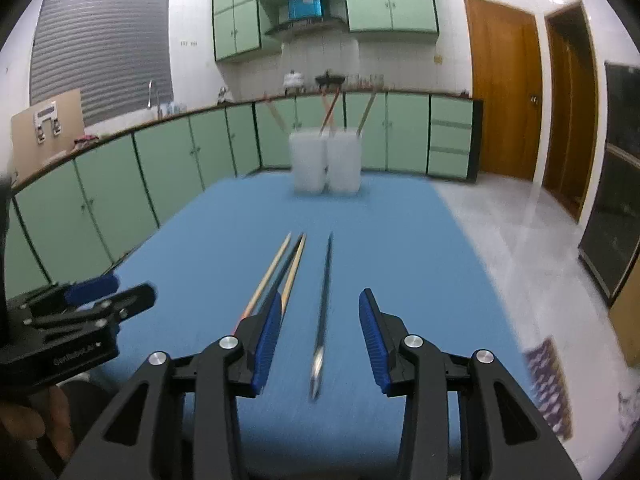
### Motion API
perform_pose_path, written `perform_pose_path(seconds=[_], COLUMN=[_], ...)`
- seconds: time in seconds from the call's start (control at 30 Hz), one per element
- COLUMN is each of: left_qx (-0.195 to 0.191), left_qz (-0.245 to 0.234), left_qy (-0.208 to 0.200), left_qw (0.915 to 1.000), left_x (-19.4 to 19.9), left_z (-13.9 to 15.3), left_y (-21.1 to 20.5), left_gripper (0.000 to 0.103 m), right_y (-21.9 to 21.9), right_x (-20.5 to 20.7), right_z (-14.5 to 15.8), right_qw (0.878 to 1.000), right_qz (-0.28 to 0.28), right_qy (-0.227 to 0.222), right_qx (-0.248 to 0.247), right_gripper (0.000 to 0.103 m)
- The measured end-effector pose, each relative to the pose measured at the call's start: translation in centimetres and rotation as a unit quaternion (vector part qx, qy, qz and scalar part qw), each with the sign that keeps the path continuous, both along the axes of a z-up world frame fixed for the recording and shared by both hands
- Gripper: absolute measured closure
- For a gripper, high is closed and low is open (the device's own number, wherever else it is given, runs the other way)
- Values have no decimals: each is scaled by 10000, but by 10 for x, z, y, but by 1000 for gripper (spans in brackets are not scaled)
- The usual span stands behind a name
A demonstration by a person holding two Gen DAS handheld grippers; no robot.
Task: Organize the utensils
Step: 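Move both tools back over the remaining chopsticks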
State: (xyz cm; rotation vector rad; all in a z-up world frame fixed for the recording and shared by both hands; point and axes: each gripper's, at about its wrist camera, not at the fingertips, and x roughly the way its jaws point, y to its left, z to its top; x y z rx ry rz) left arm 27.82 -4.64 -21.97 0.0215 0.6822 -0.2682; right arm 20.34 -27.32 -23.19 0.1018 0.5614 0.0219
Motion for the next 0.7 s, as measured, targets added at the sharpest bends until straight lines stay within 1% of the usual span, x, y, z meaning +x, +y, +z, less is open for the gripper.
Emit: perform_pose_path(seconds=[0.1, 0.13, 0.2, 0.33, 0.4, 0.57, 0.7], left_qx=[102, 13, -9, -173, -192, -183, -170], left_qz=[11, 74, 252, 549, 573, 511, 523], left_qy=[-66, -40, -63, -69, -53, 25, 58], left_qw=[9999, 10000, 9997, 9983, 9982, 9985, 9985], left_x=[-10, -13, -15, -11, -9, -6, -3], left_z=[-9, -11, -10, -6, -6, -12, -14], left_y=[2, 8, 19, 38, 41, 38, 36], left_gripper=[43, 43, 43, 44, 44, 44, 44], right_y=[14, 18, 23, 31, 38, 48, 48], right_x=[-8, -10, -12, -8, -7, 0, 4], right_z=[-21, -26, -34, -40, -47, -62, -64], right_qw=[9999, 9998, 9997, 9997, 9995, 9991, 9989], right_qz=[110, 128, 118, 56, 63, 63, 62], right_qy=[130, 140, 103, 75, 89, 157, 102], right_qx=[-25, -43, -161, -214, -288, -386, -448], right_gripper=[66, 66, 66, 69, 74, 77, 82])
